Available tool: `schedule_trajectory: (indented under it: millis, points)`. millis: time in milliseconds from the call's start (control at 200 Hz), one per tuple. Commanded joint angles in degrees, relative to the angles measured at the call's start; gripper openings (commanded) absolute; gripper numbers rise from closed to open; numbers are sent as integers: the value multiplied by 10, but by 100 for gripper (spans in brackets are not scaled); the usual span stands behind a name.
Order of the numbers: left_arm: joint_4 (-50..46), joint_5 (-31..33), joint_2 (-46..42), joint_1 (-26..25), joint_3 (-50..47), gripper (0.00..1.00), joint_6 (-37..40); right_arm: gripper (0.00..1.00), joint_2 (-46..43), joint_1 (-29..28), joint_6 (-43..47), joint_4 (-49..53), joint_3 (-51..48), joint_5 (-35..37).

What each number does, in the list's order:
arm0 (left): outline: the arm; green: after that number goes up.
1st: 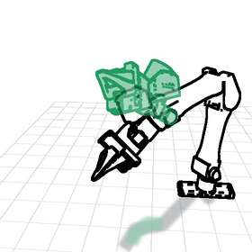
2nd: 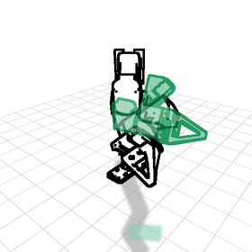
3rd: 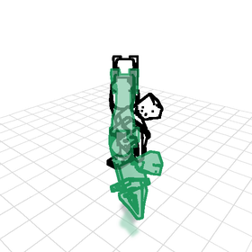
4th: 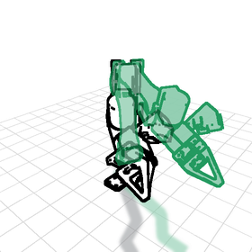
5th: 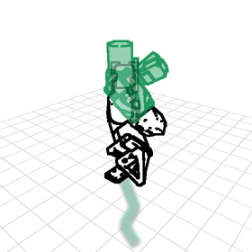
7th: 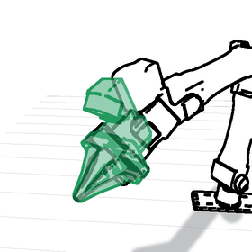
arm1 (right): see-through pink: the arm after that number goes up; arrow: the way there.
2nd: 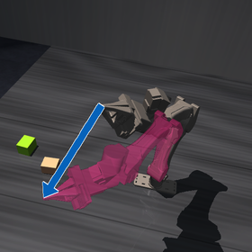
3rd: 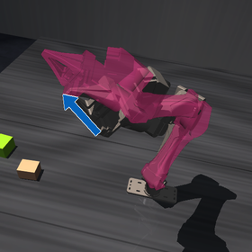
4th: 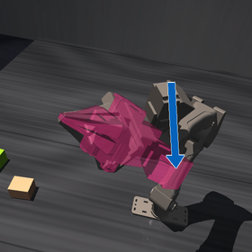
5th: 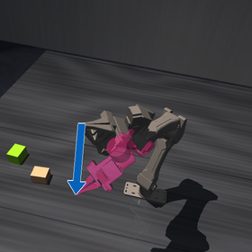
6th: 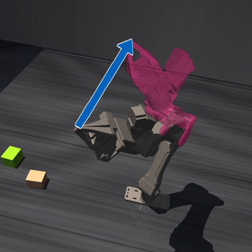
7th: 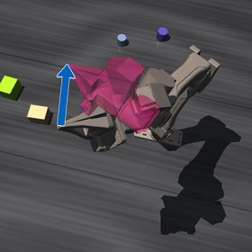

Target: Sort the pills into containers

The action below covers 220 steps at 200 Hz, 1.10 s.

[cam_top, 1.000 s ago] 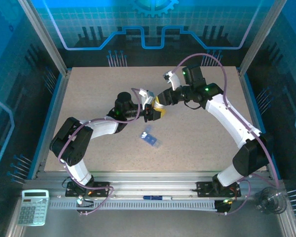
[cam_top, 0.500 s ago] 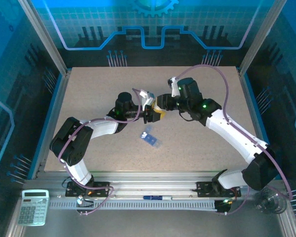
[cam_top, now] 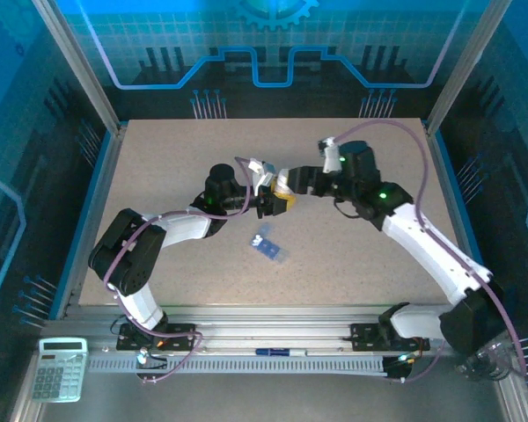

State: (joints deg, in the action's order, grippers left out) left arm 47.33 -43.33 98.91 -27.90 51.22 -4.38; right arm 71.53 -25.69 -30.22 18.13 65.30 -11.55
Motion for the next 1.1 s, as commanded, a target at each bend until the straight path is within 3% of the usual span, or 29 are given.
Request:
schedule_trajectory:
  millis: [0, 280, 540, 1096]
  points:
    - [32, 2, -17, 0, 7, 0, 10, 83, -46, 42, 76, -40, -29, -110]
    - [34, 1, -16, 0, 7, 0, 8, 84, 5, 58, 122, -36, 5, -161]
    - [32, -2, -15, 0, 9, 0, 8, 83, 61, 27, 129, -35, 52, -157]
    - [30, -2, -25, 0, 7, 0, 7, 65, 117, -3, 138, -9, 86, -151]
